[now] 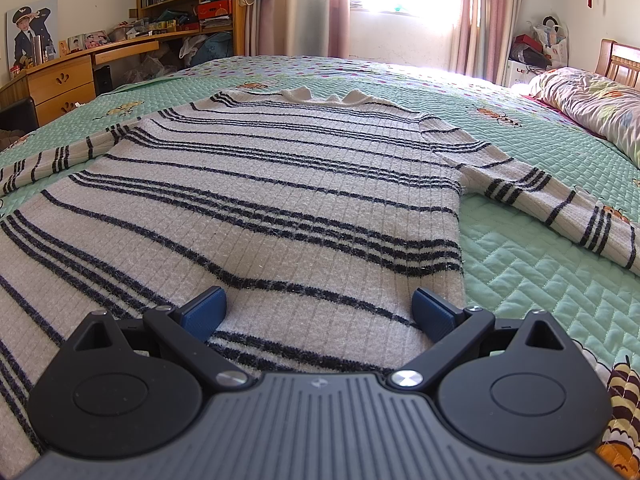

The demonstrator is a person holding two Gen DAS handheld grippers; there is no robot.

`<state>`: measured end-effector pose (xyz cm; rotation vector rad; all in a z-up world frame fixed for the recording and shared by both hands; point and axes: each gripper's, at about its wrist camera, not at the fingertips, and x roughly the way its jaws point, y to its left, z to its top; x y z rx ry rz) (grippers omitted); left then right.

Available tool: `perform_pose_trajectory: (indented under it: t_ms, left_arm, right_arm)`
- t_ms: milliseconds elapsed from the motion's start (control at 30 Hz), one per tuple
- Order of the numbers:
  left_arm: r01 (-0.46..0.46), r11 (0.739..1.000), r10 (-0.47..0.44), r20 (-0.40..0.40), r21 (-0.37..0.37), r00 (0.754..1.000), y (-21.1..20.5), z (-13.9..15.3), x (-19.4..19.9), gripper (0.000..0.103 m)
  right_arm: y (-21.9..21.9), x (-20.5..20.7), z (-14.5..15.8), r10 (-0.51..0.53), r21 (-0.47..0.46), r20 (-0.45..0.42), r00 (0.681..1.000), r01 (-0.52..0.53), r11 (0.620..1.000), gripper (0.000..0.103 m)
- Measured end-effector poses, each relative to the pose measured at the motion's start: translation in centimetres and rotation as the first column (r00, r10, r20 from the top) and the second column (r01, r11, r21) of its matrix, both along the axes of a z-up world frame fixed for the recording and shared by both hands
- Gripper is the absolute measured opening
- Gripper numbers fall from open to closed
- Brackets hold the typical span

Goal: Fold clothes

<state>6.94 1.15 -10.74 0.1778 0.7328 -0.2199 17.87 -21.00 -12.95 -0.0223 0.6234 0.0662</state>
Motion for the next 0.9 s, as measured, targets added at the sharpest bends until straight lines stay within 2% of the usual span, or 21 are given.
perform_pose_trajectory:
  t_ms: [733, 900]
  left_arm:
    - [-0.007, 1.000, 0.007, 0.008, -0.009, 1.000, 0.5, 0.3, 0.0, 0.102]
    - [-0.040, 0.999, 0.040, 0.000, -0.031, 0.999, 1.6, 0.0, 0.4, 0.102]
  right_arm:
    - [0.0, 0.0, 0.0, 0.000, 0.000, 0.000, 1.000, 0.000, 1.000, 0.099]
    - [0.0, 0.0, 0.0, 0.000, 0.000, 0.000, 1.000, 0.000, 1.000, 0.099]
